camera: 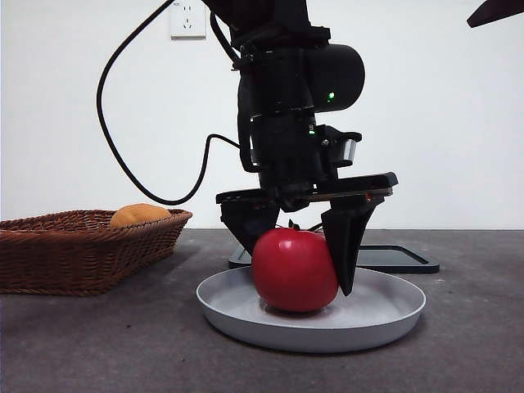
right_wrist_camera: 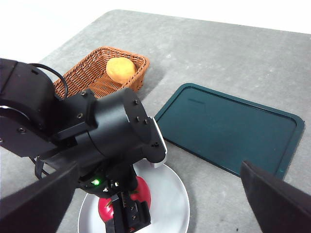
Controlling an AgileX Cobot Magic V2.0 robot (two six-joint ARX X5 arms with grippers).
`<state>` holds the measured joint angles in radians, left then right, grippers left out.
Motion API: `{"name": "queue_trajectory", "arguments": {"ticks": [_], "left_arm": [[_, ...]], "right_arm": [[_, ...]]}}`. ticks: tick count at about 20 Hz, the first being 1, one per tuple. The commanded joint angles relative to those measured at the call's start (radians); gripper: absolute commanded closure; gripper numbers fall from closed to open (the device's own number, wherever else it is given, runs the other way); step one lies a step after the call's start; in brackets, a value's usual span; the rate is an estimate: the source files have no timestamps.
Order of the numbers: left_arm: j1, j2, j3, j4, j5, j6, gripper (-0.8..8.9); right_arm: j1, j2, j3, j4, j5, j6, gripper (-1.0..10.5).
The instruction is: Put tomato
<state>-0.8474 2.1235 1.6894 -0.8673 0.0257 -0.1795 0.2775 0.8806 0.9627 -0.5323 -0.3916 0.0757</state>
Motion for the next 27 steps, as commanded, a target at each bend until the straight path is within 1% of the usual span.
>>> {"name": "queue_trajectory", "arguments": {"ticks": [1, 2, 5, 7, 10, 13, 16, 20, 21, 24, 27], "left_arm": [[-0.010, 0.039, 0.014, 0.002, 0.000, -0.009, 4.96], [-0.011, 0.039, 0.014, 0.004, 0.000, -0.009, 4.61], [-0.010, 0.039, 0.017, 0.008, 0.000, -0.008, 2.56], [-0.009, 0.039, 0.019, 0.008, 0.000, 0.008, 1.85], [-0.006, 0.039, 0.043, -0.008, 0.000, 0.029, 1.85], [0.008, 0.039, 0.118, -0.061, -0.002, 0.063, 1.85], [0.035, 0.039, 0.231, -0.144, -0.005, 0.071, 1.87], [0.056, 0.035, 0.388, -0.312, -0.008, 0.072, 1.87], [0.056, 0.023, 0.405, -0.340, -0.027, 0.076, 1.87], [0.053, -0.071, 0.407, -0.400, -0.170, 0.085, 1.87], [0.059, -0.196, 0.400, -0.448, -0.184, 0.085, 1.87]], "right_arm": [[0.003, 0.006, 0.019, 0.015, -0.001, -0.005, 2.5], [0.003, 0.006, 0.019, 0.015, -0.001, -0.005, 2.5], [0.003, 0.006, 0.019, 0.016, -0.001, -0.005, 2.5], [0.003, 0.006, 0.019, 0.015, -0.001, -0.005, 2.5], [0.003, 0.005, 0.019, 0.015, -0.001, -0.005, 2.5], [0.003, 0.005, 0.019, 0.015, -0.001, -0.005, 2.5], [0.003, 0.006, 0.019, 0.015, -0.001, -0.005, 2.5], [0.003, 0.005, 0.019, 0.015, -0.001, -0.005, 2.5], [0.003, 0.006, 0.019, 0.015, -0.001, -0.005, 2.5], [0.003, 0.006, 0.019, 0.015, -0.001, -0.005, 2.5], [0.003, 0.006, 0.019, 0.015, -0.001, -0.005, 2.5]]}}
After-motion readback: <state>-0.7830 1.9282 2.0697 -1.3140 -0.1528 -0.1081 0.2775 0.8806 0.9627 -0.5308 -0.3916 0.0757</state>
